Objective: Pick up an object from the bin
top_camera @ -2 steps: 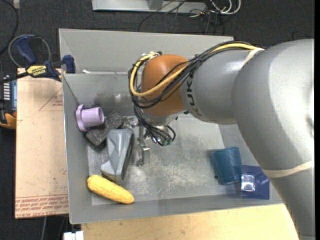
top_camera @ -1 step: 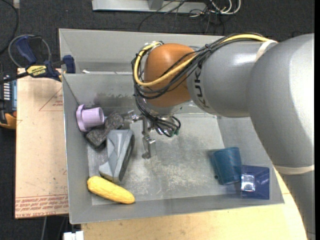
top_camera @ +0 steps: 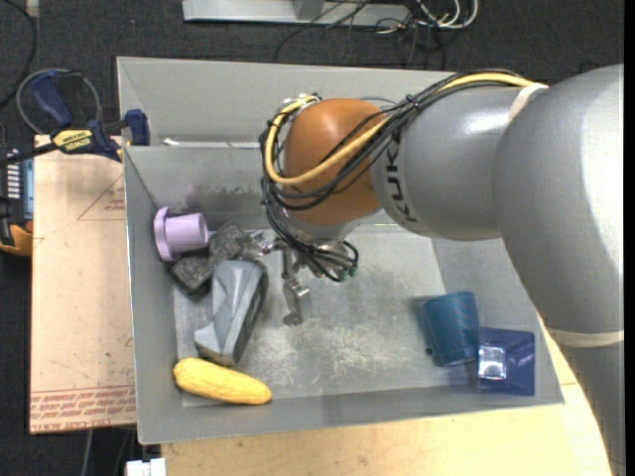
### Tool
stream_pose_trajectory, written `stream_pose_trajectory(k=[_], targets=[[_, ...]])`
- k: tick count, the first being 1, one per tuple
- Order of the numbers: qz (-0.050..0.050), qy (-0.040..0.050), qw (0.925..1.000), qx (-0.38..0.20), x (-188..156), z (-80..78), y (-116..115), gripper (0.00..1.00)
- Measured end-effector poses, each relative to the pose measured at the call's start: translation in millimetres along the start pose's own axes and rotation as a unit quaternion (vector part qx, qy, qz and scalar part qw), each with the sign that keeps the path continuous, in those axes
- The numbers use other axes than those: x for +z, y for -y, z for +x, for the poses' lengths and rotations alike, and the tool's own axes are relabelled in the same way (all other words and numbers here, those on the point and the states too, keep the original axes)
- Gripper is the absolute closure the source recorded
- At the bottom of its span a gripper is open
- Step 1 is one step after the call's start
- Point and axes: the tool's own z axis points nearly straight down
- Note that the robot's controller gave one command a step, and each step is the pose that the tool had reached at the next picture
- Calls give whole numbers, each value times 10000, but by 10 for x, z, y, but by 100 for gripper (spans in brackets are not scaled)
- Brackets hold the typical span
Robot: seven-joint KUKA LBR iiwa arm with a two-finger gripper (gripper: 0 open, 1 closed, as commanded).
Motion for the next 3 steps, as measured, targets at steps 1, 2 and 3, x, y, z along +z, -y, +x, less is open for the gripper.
stream_pose_trajectory(k=[1, 2, 3], targets=[[4, 24, 9942, -1078, 300, -188, -304, 0], [20, 53, 9962, -864, 279, -199, -261, 100], [21, 54, 9963, -860, 278, -200, -260, 100]])
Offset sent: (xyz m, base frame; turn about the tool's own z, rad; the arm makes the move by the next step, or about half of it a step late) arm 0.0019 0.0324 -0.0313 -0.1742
